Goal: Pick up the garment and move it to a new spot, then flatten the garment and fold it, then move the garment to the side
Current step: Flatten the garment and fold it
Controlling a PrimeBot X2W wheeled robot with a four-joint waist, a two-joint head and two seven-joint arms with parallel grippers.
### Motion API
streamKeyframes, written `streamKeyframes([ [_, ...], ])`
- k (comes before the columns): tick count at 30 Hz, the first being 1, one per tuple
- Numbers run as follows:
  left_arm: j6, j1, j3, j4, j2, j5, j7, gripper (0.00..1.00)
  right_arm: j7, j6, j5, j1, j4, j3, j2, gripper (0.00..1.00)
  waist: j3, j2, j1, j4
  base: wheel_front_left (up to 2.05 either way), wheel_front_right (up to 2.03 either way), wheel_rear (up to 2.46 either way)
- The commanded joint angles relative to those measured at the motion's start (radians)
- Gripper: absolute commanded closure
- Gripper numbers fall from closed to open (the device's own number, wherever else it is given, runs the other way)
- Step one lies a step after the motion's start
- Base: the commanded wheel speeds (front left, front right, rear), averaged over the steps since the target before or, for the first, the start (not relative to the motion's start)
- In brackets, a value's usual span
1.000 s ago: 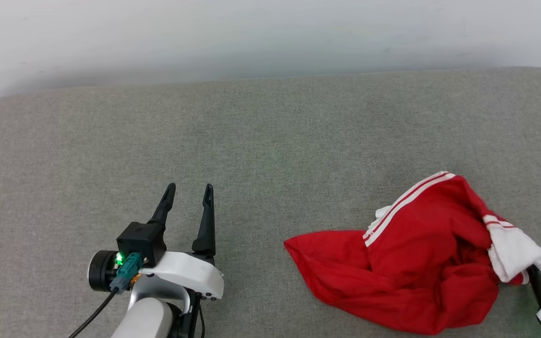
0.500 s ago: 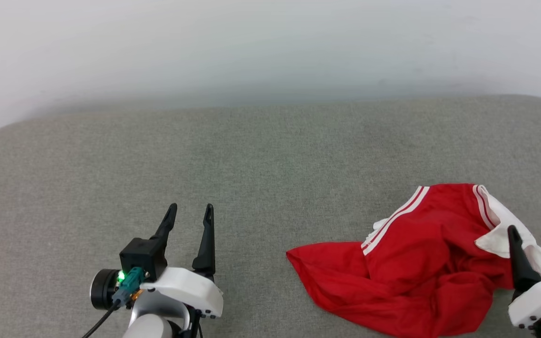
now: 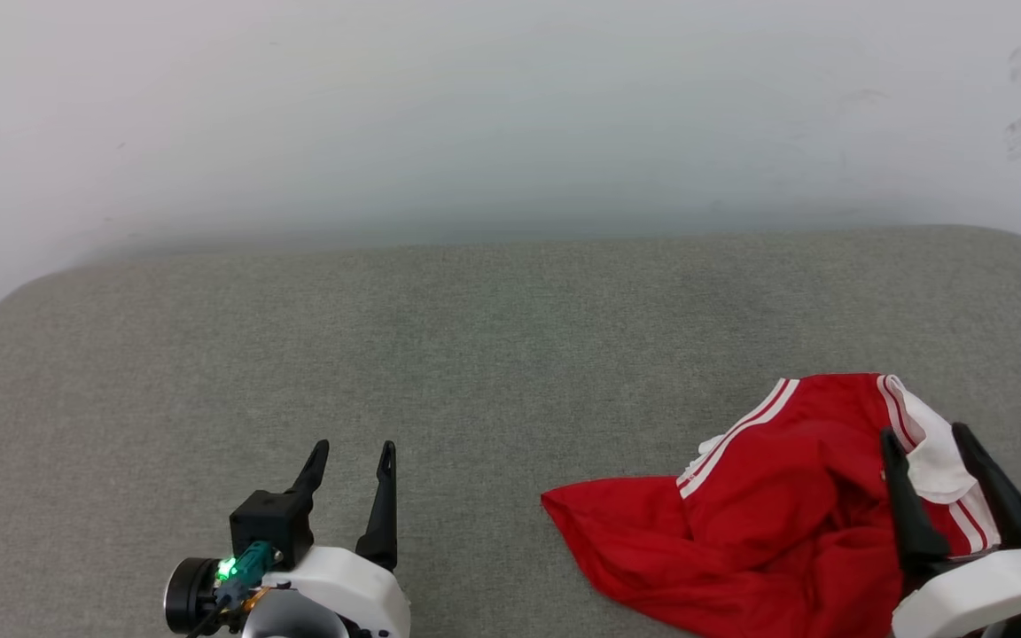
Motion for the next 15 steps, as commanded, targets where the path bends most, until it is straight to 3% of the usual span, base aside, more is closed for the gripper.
streamKeyframes([
  [1, 0.004, 0.000, -0.005, 0.006, 0.007, 0.007, 0.006, 0.00, 0.000, 0.000, -0.003, 0.018, -0.017, 0.008, 0.009, 0.00, -0.001, -0.0001, 0.0001, -0.004, 0.00, 0.00, 0.00],
  [7, -0.040, -0.069, -0.063, 0.033, -0.005, 0.020, 0.072, 0.00, 0.014, 0.000, -0.022, 0.020, -0.064, 0.051, 0.027, 0.00, 0.008, -0.0001, 0.0001, -0.049, 0.00, 0.00, 0.00],
  [15, -0.174, -0.249, -0.184, 0.162, -0.037, 0.011, 0.269, 0.00, 0.009, 0.000, -0.030, -0.023, -0.076, 0.105, 0.028, 0.00, 0.067, -0.0001, 0.0001, -0.137, 0.00, 0.00, 0.00],
])
